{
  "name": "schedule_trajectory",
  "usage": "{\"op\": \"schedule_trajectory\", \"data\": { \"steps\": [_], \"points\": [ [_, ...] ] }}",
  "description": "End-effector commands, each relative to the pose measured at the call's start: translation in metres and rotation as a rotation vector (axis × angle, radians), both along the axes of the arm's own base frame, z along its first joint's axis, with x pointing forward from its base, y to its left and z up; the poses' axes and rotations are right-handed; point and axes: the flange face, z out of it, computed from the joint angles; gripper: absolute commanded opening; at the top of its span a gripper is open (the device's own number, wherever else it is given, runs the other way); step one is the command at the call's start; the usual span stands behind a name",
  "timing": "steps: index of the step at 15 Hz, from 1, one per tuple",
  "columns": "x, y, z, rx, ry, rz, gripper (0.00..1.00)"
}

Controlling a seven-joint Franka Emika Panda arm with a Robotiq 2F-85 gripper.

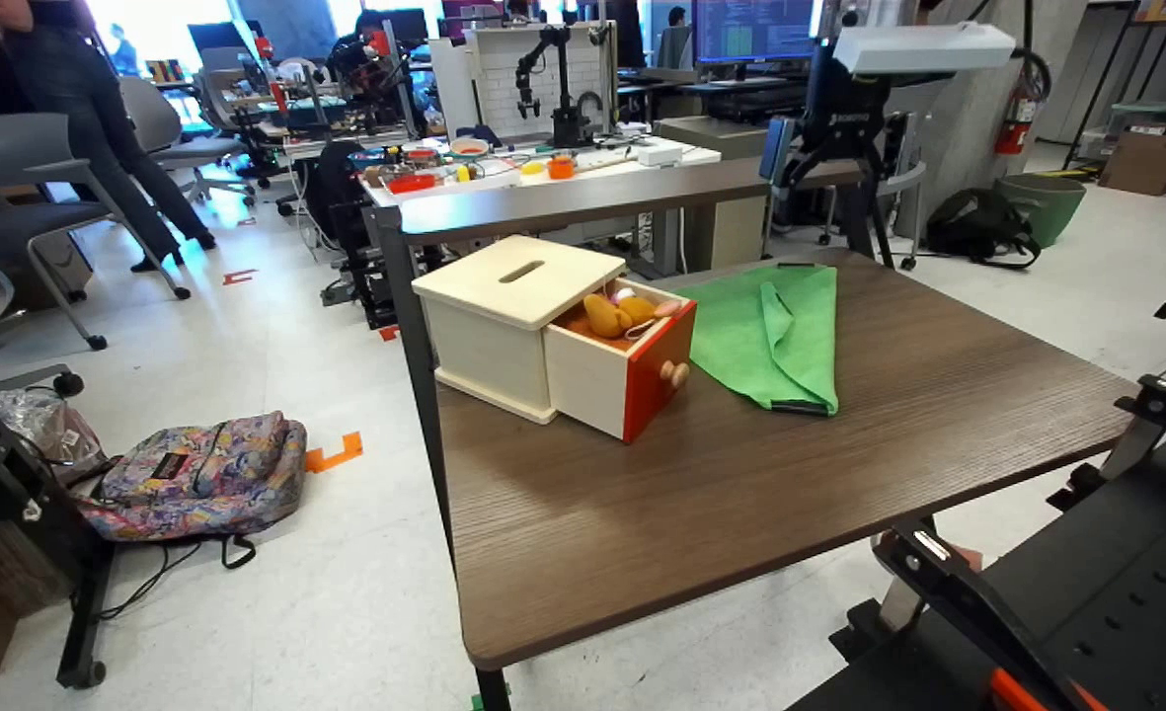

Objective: Fold the green cloth

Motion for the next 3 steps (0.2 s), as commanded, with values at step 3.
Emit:
{"op": "schedule_trajectory", "data": {
  "steps": [3],
  "points": [
    [-0.015,0.001,0.021,0.004,-0.004,0.018,1.00]
  ]
}}
